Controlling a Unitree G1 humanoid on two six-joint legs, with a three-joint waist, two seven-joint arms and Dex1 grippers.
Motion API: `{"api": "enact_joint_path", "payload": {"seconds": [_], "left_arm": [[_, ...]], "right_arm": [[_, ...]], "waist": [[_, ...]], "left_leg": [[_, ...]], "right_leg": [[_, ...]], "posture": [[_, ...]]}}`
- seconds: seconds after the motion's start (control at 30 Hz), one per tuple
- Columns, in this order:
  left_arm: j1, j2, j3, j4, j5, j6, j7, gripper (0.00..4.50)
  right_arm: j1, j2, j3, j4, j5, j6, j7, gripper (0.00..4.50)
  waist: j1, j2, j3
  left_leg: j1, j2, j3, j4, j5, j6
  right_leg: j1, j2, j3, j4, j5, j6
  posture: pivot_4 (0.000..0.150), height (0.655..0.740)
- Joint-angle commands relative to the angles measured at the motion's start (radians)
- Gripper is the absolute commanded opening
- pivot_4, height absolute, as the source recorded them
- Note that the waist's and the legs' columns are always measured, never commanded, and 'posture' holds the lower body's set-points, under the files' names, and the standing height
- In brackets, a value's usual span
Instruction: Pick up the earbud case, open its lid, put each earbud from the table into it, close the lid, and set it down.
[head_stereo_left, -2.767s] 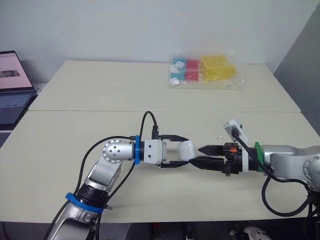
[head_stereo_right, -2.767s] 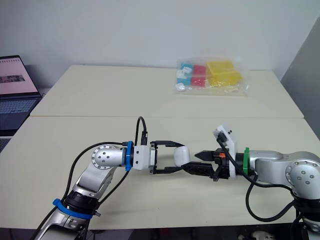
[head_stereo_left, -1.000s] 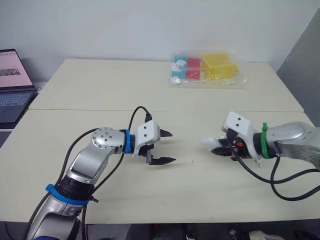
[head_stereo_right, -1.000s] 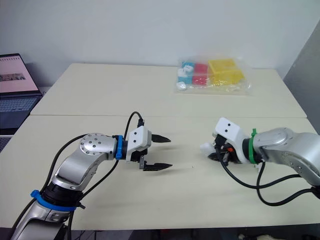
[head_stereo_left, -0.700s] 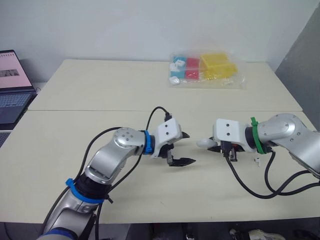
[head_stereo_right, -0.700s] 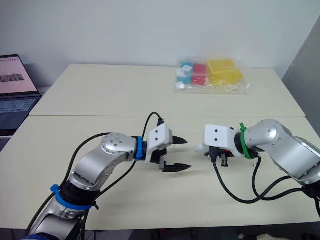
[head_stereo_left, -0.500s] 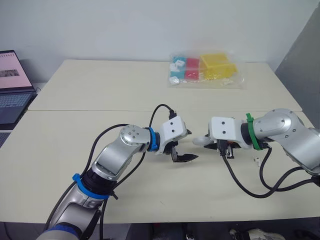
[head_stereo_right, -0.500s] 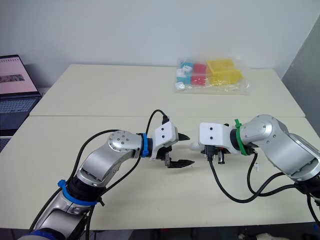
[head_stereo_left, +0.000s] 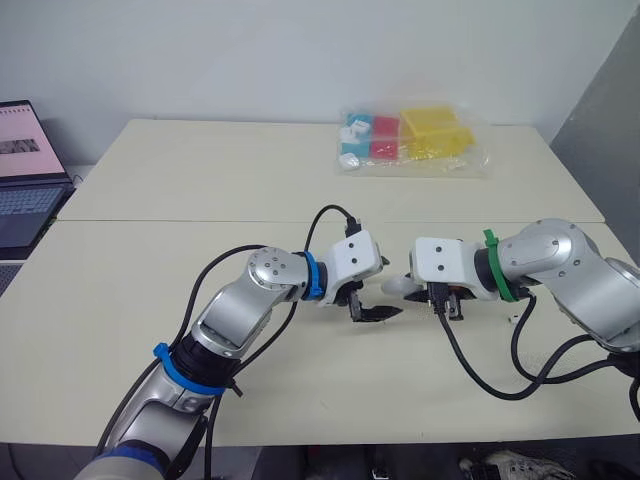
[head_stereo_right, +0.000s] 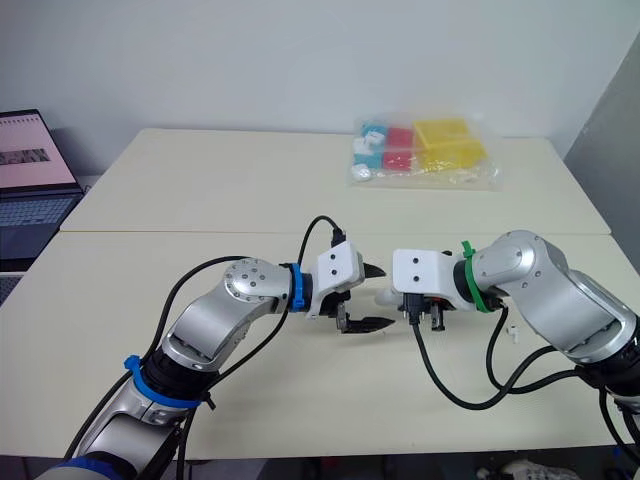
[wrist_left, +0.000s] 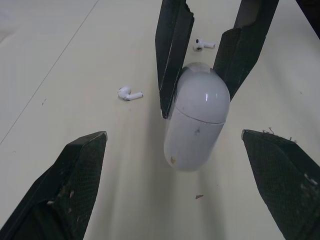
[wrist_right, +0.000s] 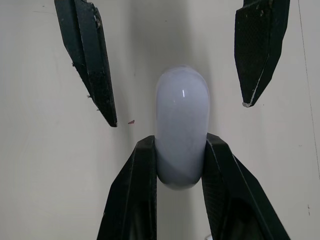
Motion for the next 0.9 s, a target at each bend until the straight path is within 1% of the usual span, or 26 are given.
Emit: {"api": "enact_joint_path", "payload": {"seconds": [0.03, 0.07, 0.1, 0.13, 0.27, 0.3, 0.4, 0.47, 0.9], "left_arm": [[-0.018, 0.001, 0.004, -0.029, -0.002, -0.026, -0.011, 4.50], [-0.018, -0.001, 0.005, -0.029, -0.004, -0.027, -0.012, 4.50], [-0.018, -0.003, 0.006, -0.028, -0.006, -0.029, -0.012, 4.11], [-0.019, -0.002, 0.006, -0.029, -0.007, -0.033, -0.017, 3.92], [-0.018, -0.004, 0.007, -0.030, -0.009, -0.037, -0.022, 2.62], [-0.018, -0.003, 0.006, -0.030, -0.009, -0.038, -0.024, 2.35], [-0.017, -0.005, 0.007, -0.032, -0.009, -0.039, -0.025, 1.32], [-0.015, -0.005, 0.005, -0.032, -0.006, -0.043, -0.024, 0.84], [0.002, -0.009, -0.007, -0.037, 0.011, -0.063, -0.020, 0.83]], "right_arm": [[-0.002, 0.002, -0.041, -0.023, -0.016, -0.001, 0.011, 0.79], [0.000, 0.003, -0.042, -0.022, -0.018, -0.001, 0.012, 0.79], [0.002, 0.004, -0.043, -0.022, -0.020, 0.000, 0.014, 0.79], [0.003, 0.005, -0.045, -0.022, -0.020, 0.001, 0.015, 0.79], [0.007, 0.007, -0.047, -0.024, -0.022, 0.004, 0.016, 0.79], [0.008, 0.007, -0.047, -0.023, -0.022, 0.004, 0.017, 0.79], [0.012, 0.008, -0.048, -0.023, -0.024, 0.005, 0.018, 0.79], [0.014, 0.011, -0.050, -0.022, -0.026, 0.007, 0.020, 0.79], [0.018, 0.033, -0.060, -0.025, -0.034, 0.021, 0.035, 0.79]], "waist": [[0.000, 0.000, 0.000], [0.000, 0.000, 0.000], [0.000, 0.000, 0.000], [0.000, 0.000, 0.000], [0.000, 0.000, 0.000], [0.000, 0.000, 0.000], [0.000, 0.000, 0.000], [0.000, 0.000, 0.000], [0.000, 0.000, 0.000]], "left_leg": [[0.000, 0.000, 0.000, 0.000, 0.000, 0.000], [0.000, 0.000, 0.000, 0.000, 0.000, 0.000], [0.000, 0.000, 0.000, 0.000, 0.000, 0.000], [0.000, 0.000, 0.000, 0.000, 0.000, 0.000], [0.000, 0.000, 0.000, 0.000, 0.000, 0.000], [0.000, 0.000, 0.000, 0.000, 0.000, 0.000], [0.000, 0.000, 0.000, 0.000, 0.000, 0.000], [0.000, 0.000, 0.000, 0.000, 0.000, 0.000], [0.000, 0.000, 0.000, 0.001, 0.000, 0.000]], "right_leg": [[0.000, 0.000, 0.000, 0.000, 0.000, 0.000], [0.000, 0.000, 0.000, 0.000, 0.000, 0.000], [0.000, 0.000, 0.000, 0.000, 0.000, 0.000], [0.000, 0.000, 0.000, 0.000, 0.000, 0.000], [0.000, 0.000, 0.000, 0.000, 0.000, 0.000], [0.000, 0.000, 0.000, 0.000, 0.000, 0.000], [0.000, 0.000, 0.000, 0.000, 0.000, 0.000], [0.000, 0.000, 0.000, 0.000, 0.000, 0.000], [0.000, 0.000, 0.000, 0.001, 0.000, 0.000]], "posture": [[0.150, 0.7359], [0.150, 0.7359], [0.150, 0.7359], [0.150, 0.7359], [0.150, 0.7359], [0.150, 0.7359], [0.150, 0.7359], [0.150, 0.7359], [0.150, 0.7359]]}}
